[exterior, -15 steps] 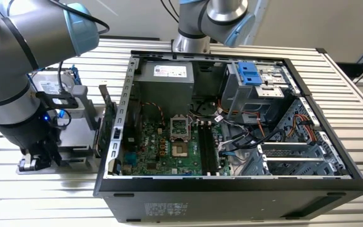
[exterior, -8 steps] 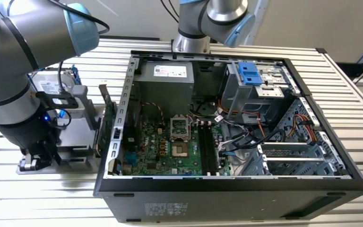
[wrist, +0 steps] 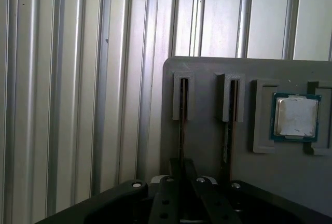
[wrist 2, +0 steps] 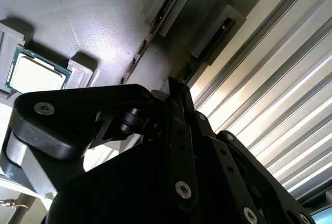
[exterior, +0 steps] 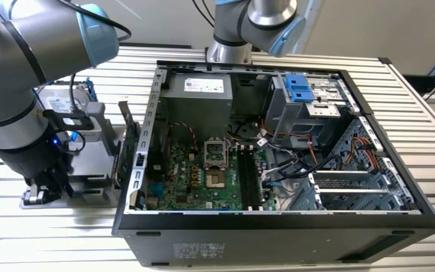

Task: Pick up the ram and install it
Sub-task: 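Pick up the ram and move it above insertion slot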

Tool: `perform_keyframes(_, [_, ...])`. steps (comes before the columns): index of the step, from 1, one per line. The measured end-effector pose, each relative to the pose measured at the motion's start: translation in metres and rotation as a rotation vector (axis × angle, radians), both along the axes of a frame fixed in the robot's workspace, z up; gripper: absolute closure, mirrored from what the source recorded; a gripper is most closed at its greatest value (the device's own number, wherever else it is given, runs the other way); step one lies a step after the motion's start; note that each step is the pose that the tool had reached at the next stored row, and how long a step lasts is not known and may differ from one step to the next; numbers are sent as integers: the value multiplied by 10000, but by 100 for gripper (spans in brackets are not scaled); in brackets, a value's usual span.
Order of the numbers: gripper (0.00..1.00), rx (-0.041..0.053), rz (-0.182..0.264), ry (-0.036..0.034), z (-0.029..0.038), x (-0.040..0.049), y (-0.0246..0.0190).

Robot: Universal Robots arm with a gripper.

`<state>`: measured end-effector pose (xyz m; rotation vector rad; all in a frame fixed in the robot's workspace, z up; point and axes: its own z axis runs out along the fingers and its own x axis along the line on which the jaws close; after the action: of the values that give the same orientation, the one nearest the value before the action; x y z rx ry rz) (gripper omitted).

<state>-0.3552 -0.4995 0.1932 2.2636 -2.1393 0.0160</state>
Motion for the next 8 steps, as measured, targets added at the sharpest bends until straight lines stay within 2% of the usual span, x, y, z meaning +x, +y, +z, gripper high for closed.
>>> perform_keyframes(8, [100,0,0,0,39,0,0])
